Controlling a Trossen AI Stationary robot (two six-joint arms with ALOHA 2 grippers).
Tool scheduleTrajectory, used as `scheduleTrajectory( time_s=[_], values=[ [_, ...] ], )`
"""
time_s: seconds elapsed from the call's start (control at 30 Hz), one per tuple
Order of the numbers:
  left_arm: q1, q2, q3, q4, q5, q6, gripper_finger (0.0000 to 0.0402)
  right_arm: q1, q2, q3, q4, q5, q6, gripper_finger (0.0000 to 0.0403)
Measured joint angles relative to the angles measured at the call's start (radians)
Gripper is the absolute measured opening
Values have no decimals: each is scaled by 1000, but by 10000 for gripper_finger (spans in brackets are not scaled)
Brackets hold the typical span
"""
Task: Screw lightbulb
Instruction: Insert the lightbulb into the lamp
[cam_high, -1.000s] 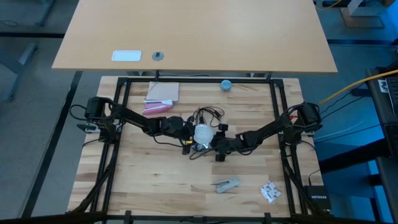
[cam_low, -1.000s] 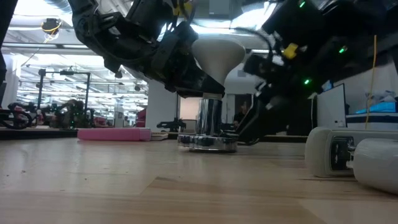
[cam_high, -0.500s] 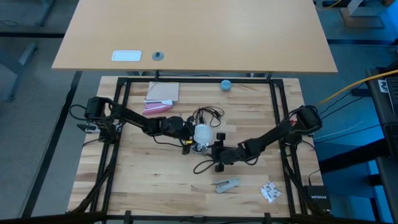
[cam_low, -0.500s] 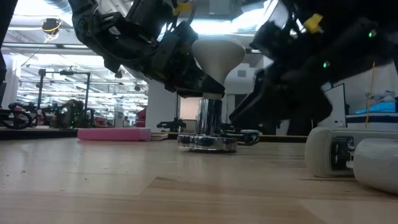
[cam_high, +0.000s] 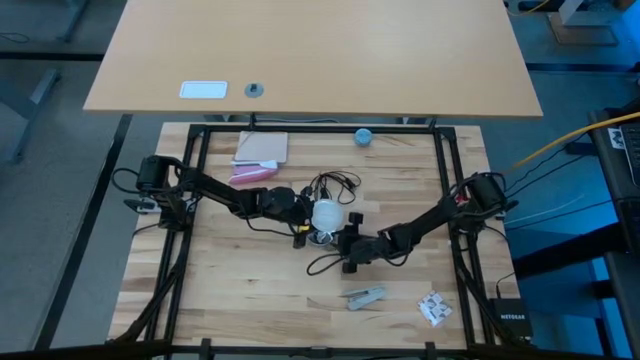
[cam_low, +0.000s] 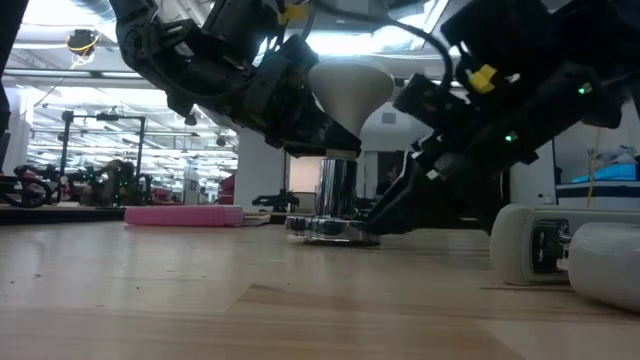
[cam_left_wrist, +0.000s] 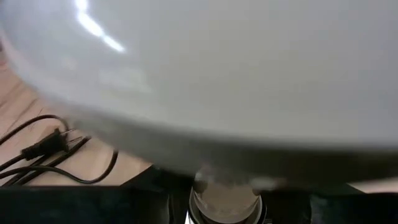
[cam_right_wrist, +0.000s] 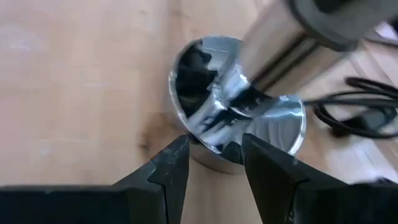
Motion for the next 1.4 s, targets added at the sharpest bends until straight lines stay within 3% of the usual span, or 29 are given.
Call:
scheduleTrajectory(
  time_s=[0.3,0.57,0.77,0.93,1.17,1.4],
  values=[
    [-6,0,0,0,-19,8,150,-58,-3,2,-52,25,70,154],
    [-14,2,0,-3,25,-9,150,-94,0,0,-62,159,80,154],
    [-16,2,0,-3,9,-5,150,-123,0,0,-63,127,77,154],
    [-13,2,0,-3,8,-4,150,-103,-24,-1,-83,106,36,154],
    [-13,2,0,-4,7,3,150,-37,-176,0,-199,122,45,154],
    [-13,2,0,-2,4,1,150,53,-204,1,-141,85,82,154]
  ],
)
